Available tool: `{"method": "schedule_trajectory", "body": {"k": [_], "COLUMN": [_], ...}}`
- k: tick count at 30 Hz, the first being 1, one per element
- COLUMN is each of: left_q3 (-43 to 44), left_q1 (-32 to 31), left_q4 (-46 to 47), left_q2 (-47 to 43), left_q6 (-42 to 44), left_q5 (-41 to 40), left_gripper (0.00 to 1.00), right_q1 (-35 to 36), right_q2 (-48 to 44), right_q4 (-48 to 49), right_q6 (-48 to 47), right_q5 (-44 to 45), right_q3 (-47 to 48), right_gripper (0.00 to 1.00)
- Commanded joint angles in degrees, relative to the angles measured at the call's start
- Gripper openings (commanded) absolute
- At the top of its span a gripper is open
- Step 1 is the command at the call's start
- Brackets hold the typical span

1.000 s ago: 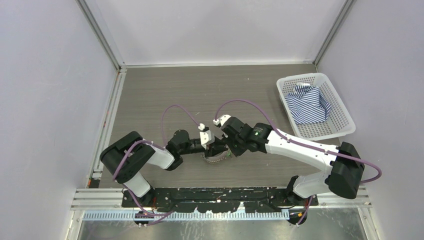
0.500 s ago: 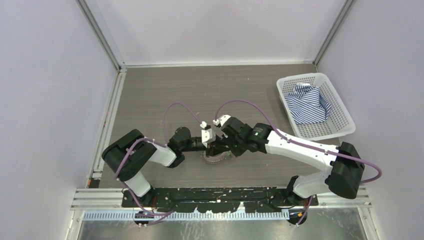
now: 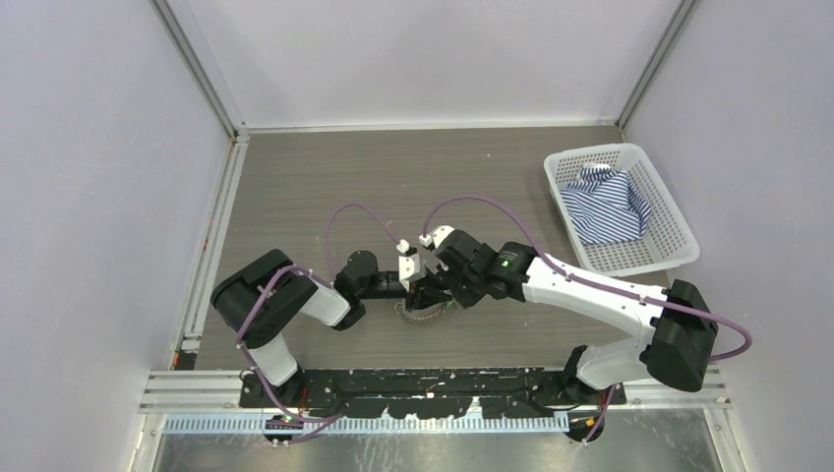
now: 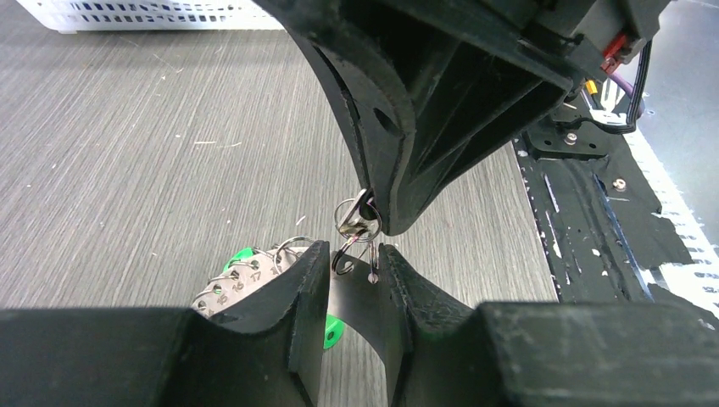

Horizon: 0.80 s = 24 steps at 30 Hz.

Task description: Remove the keys from the keyring

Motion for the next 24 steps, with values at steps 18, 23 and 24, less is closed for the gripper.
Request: {"method": "schedule_trajectory", "body": {"k": [18,23,24], "left_q3": [-2.09,-3.86,-4.04], "left_q1": [-0.19,-1.28,-1.55], "left_q4": [5.59,5.73,5.72], "left_q2": [-0.69,-3.13,-3.36], "left_q6": [-1.44,-1.25,-1.25], "left_q5": [-2.24,-6.12,-6.80], "left_gripper": [0.00,0.00,0.00], "right_q1": [0.30,0.29,0.28], "right_q2": [-4.81,-6.23,-6.38], "right_q4": [2.66,4.01,4.22], "right_q6": [3.05,5.14,5.56], "right_q5": [1.86,2.86,2.89], "right_q3": [-2.26,-4.36,-4.62], "right_gripper": [0.01,0.01,0.01]}}
